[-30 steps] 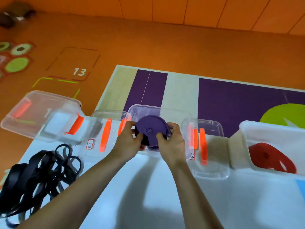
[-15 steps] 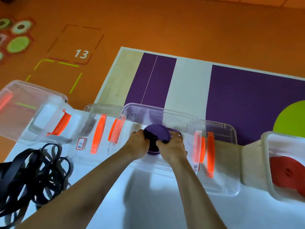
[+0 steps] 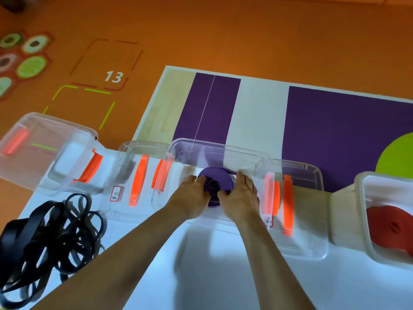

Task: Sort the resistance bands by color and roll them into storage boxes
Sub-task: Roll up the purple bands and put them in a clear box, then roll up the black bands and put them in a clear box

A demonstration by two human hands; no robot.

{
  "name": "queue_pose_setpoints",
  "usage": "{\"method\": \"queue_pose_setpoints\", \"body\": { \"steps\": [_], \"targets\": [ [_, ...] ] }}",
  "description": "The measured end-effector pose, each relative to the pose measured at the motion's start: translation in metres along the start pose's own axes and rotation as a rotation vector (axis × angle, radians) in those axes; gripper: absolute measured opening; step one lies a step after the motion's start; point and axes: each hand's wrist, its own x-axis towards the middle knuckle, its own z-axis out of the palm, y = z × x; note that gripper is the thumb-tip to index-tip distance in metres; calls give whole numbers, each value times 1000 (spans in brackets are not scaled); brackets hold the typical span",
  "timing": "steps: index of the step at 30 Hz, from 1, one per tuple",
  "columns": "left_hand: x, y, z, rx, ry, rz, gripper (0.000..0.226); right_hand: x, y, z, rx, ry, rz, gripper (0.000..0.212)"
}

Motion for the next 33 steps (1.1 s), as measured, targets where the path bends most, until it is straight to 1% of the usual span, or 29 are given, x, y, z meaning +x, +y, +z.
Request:
{"method": "queue_pose_setpoints", "body": {
  "steps": [2,4,10,14,17,21,27,30,33],
  "targets": [
    [-14,1,0,73,84,90,41,-10,0,2,17,61,-40,79],
    [-30,0,-2,149,172,176,42,-21,0,4,33,121,-80,72],
    [-88,-25,-5,304,403,365,35,-67,-6,18,12,310,-241,55],
    [-125,-56,-4,355,473,424,33,-108,-13,40,-32,394,-315,50],
    [-150,-90,-3,376,476,457,33,-142,-26,64,-80,413,-311,52],
    [-177,-147,-3,405,451,495,32,-177,-45,106,-95,458,-345,43],
    [-205,-250,-12,494,362,531,33,-217,-86,182,-30,472,-319,42],
    [-216,-295,-22,518,367,527,32,-235,-103,227,-13,462,-315,42],
    [-228,-337,-28,501,375,513,30,-254,-113,272,-46,411,-340,42]
  ]
}}
